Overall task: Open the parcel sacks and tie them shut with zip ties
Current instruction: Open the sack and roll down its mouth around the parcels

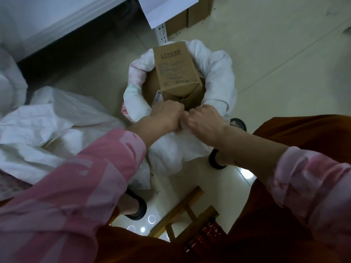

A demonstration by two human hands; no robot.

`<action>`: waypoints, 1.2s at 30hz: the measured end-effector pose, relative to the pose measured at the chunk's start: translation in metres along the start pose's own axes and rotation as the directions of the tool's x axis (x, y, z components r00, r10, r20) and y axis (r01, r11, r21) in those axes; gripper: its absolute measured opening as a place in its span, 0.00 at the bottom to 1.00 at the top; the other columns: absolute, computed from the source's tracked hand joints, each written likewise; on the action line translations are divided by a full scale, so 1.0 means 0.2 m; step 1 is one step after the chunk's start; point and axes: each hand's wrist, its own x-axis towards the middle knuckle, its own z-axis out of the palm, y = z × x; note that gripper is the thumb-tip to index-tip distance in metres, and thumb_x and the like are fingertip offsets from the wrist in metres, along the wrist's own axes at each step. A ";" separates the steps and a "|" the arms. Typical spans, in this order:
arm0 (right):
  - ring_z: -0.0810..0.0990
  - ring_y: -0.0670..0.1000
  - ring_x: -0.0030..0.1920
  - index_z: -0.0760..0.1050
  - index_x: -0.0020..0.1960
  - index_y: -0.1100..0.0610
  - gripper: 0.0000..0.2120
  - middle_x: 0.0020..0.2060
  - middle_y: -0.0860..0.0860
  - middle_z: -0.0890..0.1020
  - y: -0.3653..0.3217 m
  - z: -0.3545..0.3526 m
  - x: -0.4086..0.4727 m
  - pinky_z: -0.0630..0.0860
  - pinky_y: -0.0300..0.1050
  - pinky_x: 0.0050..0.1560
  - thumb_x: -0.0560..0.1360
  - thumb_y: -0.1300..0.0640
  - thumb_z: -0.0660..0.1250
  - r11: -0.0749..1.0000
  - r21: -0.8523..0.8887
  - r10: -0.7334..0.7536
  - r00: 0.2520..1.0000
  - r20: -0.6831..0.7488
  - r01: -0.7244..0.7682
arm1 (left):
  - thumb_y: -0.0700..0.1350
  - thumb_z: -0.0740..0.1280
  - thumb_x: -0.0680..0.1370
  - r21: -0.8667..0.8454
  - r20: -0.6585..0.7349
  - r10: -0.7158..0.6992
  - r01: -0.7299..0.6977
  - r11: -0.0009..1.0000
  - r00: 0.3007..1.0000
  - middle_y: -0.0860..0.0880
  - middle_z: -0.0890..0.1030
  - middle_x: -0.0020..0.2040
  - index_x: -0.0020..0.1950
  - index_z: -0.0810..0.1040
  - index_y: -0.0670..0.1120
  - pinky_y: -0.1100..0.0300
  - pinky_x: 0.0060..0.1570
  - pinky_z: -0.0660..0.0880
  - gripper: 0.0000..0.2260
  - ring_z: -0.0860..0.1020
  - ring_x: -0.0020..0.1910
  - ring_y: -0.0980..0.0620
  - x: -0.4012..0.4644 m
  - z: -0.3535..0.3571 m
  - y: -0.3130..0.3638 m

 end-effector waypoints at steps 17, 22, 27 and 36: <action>0.73 0.53 0.47 0.75 0.48 0.54 0.03 0.43 0.50 0.80 0.30 0.09 0.31 0.67 0.46 0.47 0.76 0.57 0.63 0.916 -0.401 0.031 0.993 0.114 0.018 | 0.30 0.72 0.60 0.362 -0.542 0.346 -0.160 0.919 0.766 0.44 0.75 0.31 0.37 0.76 0.41 0.63 0.20 0.64 0.11 0.72 0.22 0.45 0.09 0.06 -0.34; 0.72 0.50 0.24 0.73 0.26 0.52 0.10 0.21 0.49 0.74 0.31 0.12 0.37 0.69 0.40 0.33 0.60 0.61 0.73 0.932 -0.361 0.027 1.000 -0.002 -0.026 | 0.34 0.63 0.67 0.288 -0.643 0.158 0.046 0.957 0.749 0.44 0.76 0.34 0.40 0.74 0.41 0.61 0.23 0.66 0.04 0.74 0.25 0.45 0.12 0.04 -0.41; 0.73 0.51 0.22 0.74 0.27 0.56 0.10 0.20 0.51 0.74 0.25 0.14 0.40 0.69 0.40 0.32 0.57 0.61 0.76 0.955 -0.295 -0.031 0.998 -0.055 0.013 | 0.40 0.67 0.75 0.190 0.066 -0.248 0.231 0.954 0.967 0.40 0.71 0.62 0.62 0.72 0.40 0.52 0.51 0.71 0.17 0.75 0.56 0.43 0.19 -0.14 -0.30; 0.71 0.51 0.22 0.71 0.27 0.58 0.09 0.20 0.53 0.73 0.30 0.16 0.38 0.65 0.39 0.31 0.65 0.65 0.58 0.986 -0.165 -0.074 0.947 -0.312 0.023 | 0.50 0.74 0.69 -0.309 0.328 -0.016 0.123 0.943 0.944 0.50 0.77 0.34 0.40 0.78 0.46 0.61 0.33 0.70 0.10 0.76 0.36 0.51 0.36 -0.09 -0.26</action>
